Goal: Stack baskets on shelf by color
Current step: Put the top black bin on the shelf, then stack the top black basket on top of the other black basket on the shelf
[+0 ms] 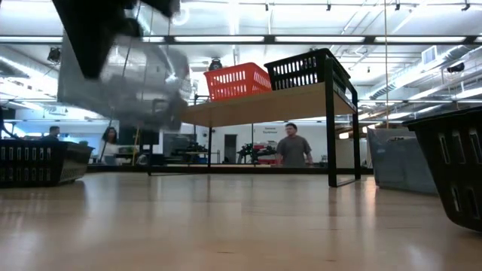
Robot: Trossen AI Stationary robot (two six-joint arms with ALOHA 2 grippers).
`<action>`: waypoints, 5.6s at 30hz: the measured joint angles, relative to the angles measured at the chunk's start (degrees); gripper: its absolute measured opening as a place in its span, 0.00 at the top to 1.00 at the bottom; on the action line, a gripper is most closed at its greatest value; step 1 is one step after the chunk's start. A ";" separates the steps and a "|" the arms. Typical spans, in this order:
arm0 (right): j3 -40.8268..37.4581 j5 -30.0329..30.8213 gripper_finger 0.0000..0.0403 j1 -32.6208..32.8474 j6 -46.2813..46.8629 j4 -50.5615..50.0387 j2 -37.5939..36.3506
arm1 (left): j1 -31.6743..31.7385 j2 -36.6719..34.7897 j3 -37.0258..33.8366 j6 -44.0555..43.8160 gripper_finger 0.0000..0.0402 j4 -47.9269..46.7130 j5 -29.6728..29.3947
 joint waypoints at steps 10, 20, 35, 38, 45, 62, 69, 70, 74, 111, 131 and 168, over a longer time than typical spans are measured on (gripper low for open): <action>0.00 0.02 0.65 2.55 0.83 -0.15 0.00 | -4.23 -3.51 12.32 9.64 0.98 -9.95 -9.24; 0.00 0.87 0.65 4.12 1.28 -0.40 0.00 | -1.81 -12.15 12.34 21.88 0.98 -9.76 -18.57; 0.00 0.87 0.65 4.82 1.30 -0.32 0.02 | 17.01 -19.15 12.34 54.84 0.98 -9.82 -24.44; 0.00 0.87 0.65 4.82 1.30 -0.29 0.01 | 22.50 -19.12 12.32 61.14 0.98 -9.79 -23.05; 0.00 0.87 0.65 4.82 1.20 -0.27 0.02 | 35.75 -19.02 12.32 70.83 0.98 -9.82 -17.57; 0.00 0.87 0.65 4.87 0.30 0.71 0.01 | 46.64 -13.02 12.25 86.49 0.99 -5.64 -8.97; 0.00 0.63 0.65 6.20 0.84 0.67 0.00 | 49.32 -8.86 12.27 88.08 0.99 -4.41 -5.52; 0.00 0.63 0.65 6.39 0.84 0.67 0.02 | 49.32 -8.49 12.27 88.37 0.99 -4.36 -4.60; 0.00 0.61 0.65 6.83 0.84 0.62 0.02 | 49.27 -6.16 12.27 88.63 0.98 -4.61 -3.16; 0.00 0.87 0.65 6.83 2.53 -0.29 0.02 | 48.44 -4.24 17.44 77.58 0.78 -9.86 -14.37; 0.00 0.87 0.65 8.09 2.97 -1.06 0.01 | 29.84 -7.56 31.20 34.11 0.77 -9.77 -2.80; -9.75 -4.60 0.65 13.32 15.68 10.09 0.09 | -1.61 -16.99 -14.68 -11.52 0.60 -9.75 -3.35</action>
